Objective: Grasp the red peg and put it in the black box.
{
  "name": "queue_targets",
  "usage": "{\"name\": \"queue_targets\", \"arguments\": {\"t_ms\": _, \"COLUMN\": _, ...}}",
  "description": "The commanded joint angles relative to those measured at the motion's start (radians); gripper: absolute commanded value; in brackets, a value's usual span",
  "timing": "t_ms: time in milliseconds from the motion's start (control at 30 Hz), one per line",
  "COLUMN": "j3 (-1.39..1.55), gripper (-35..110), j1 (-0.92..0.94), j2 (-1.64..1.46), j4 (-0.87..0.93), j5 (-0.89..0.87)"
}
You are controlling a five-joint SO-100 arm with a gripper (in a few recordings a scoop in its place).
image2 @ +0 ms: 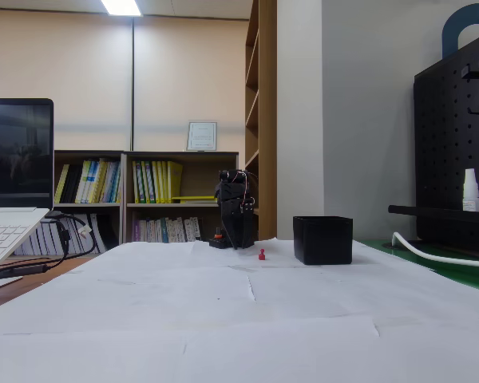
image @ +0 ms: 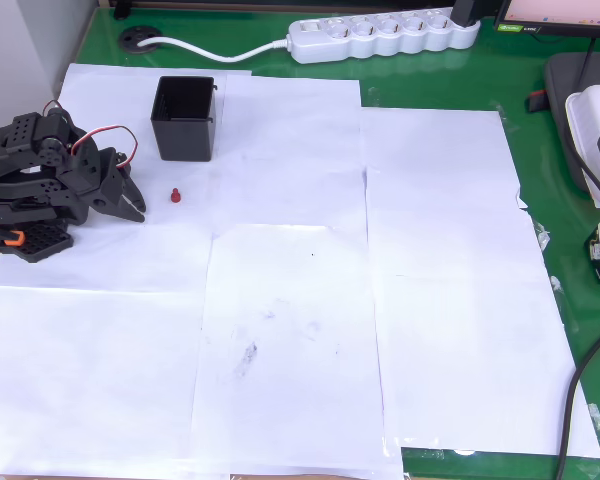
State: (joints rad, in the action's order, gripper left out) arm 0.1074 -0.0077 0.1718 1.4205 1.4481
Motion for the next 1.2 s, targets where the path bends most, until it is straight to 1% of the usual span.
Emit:
{"name": "queue_targets", "arguments": {"t_ms": 0, "j3": -0.005, "gripper": 0, "j1": 0.046, "j2": 0.032, "j4": 0.081, "j5": 0.109}}
{"name": "queue_targets", "arguments": {"t_ms": 333, "j3": -0.005, "gripper": 0, "j1": 0.046, "j2": 0.032, "j4": 0.081, "j5": 0.107}}
{"name": "queue_targets", "arguments": {"t_ms": 433, "j3": -0.005, "gripper": 0, "j1": 0.043, "j2": 0.032, "j4": 0.074, "j5": 0.133}}
{"name": "queue_targets", "arguments": {"t_ms": 500, "j3": -0.003, "gripper": 0, "j1": 0.020, "j2": 0.031, "j4": 0.021, "j5": 0.118}}
{"name": "queue_targets", "arguments": {"t_ms": 600, "j3": -0.003, "gripper": 0, "j1": -0.006, "j2": 0.031, "j4": -0.141, "j5": 0.080}}
{"name": "queue_targets", "arguments": {"t_ms": 767, "j3": -0.003, "gripper": 0, "j1": -0.052, "j2": 0.028, "j4": -0.333, "j5": 0.101}}
{"name": "queue_targets", "arguments": {"t_ms": 833, "j3": 0.020, "gripper": 0, "j1": -0.058, "j2": 0.000, "j4": -0.356, "j5": 0.137}}
{"name": "queue_targets", "arguments": {"t_ms": 900, "j3": 0.075, "gripper": 0, "j1": -0.040, "j2": -0.057, "j4": -0.310, "j5": 0.192}}
{"name": "queue_targets", "arguments": {"t_ms": 1033, "j3": 0.210, "gripper": 0, "j1": 0.002, "j2": -0.156, "j4": -0.060, "j5": 0.319}}
{"name": "queue_targets", "arguments": {"t_ms": 1167, "j3": 0.325, "gripper": 0, "j1": -0.005, "j2": -0.311, "j4": 0.087, "j5": 0.308}}
